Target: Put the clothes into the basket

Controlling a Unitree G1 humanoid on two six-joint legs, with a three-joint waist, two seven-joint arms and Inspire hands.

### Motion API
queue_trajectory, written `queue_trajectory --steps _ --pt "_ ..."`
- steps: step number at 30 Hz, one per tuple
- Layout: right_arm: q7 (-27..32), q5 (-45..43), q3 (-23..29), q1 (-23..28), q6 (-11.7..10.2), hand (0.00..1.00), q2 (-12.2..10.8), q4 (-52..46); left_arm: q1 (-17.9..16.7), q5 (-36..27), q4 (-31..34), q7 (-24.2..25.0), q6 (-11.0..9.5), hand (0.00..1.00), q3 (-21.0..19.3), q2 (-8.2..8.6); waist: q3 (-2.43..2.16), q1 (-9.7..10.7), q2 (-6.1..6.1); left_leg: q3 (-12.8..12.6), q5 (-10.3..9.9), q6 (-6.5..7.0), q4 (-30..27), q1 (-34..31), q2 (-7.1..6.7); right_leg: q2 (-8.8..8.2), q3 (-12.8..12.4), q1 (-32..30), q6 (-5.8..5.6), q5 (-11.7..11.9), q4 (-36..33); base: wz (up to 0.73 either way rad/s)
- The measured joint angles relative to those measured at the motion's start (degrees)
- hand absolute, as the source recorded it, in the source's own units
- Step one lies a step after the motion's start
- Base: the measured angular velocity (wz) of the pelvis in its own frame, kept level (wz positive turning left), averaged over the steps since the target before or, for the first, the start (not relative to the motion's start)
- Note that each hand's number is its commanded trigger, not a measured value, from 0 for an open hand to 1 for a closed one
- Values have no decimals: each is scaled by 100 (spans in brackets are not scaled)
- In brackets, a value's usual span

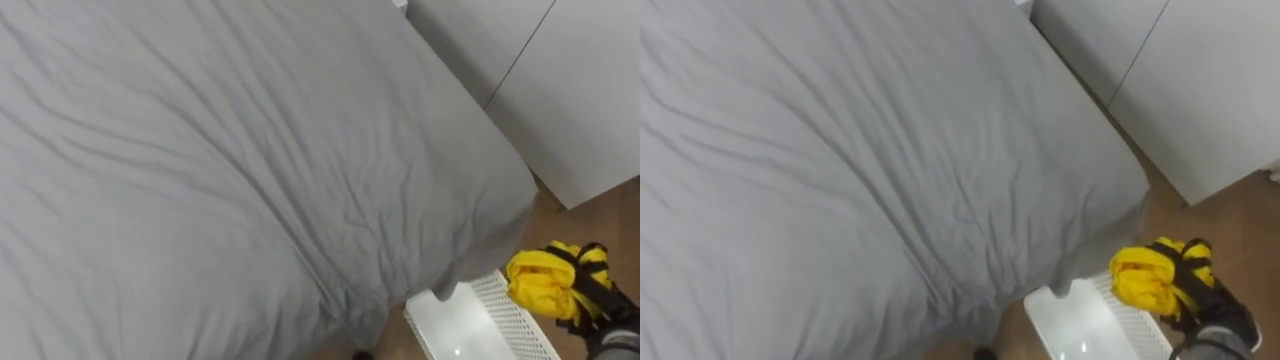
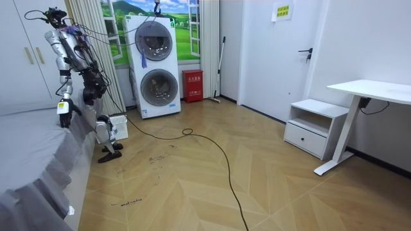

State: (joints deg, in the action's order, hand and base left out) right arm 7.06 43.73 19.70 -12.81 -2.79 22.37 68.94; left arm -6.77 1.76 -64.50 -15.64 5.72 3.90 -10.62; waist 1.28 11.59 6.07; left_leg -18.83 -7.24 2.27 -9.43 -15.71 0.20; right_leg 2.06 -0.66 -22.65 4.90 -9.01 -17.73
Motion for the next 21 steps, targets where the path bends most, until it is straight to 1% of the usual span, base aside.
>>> queue_trajectory --steps 1,4,8,9,13,16,21 --pt "24 73 -1 0 -28 0 8 3 12 0 0 -2 -6 0 1 0 2 -65 -1 2 3 -4 -4 -35 1 7 -40 -65 4 3 -18 -24" --pt "39 277 -36 -4 -38 0 5 50 72 4 -33 -3 -20 0 13 -59 6 -126 -1 20 11 -19 -4 -114 1 12 -65 -152 19 14 -77 -13" --pt "31 406 -40 -79 -58 0 5 222 119 11 -68 -1 -30 0 47 -141 17 -133 -18 17 13 -22 -7 -116 19 12 -55 -145 24 11 -100 1" --pt "28 428 -47 -80 -92 0 4 254 138 5 -69 -1 -31 0 81 -158 22 -134 -24 23 13 -22 -7 -116 28 6 -38 -136 24 11 -105 7" --pt "40 503 -109 -51 -129 0 4 268 174 -3 -69 -2 -90 0 90 -206 48 -133 -63 85 13 -22 -17 -114 17 -18 27 -104 20 9 -78 8" --pt "34 475 -117 -7 -137 0 0 284 219 -3 -69 -3 -101 0 101 -217 49 -123 -65 175 26 -7 -35 -110 11 -39 101 -53 15 4 -53 16" --pt "22 328 -183 79 -141 0 -21 324 220 -1 -94 -42 -101 0 184 -218 58 -122 -91 182 30 -5 -35 -76 11 -42 105 -5 11 2 -22 2"
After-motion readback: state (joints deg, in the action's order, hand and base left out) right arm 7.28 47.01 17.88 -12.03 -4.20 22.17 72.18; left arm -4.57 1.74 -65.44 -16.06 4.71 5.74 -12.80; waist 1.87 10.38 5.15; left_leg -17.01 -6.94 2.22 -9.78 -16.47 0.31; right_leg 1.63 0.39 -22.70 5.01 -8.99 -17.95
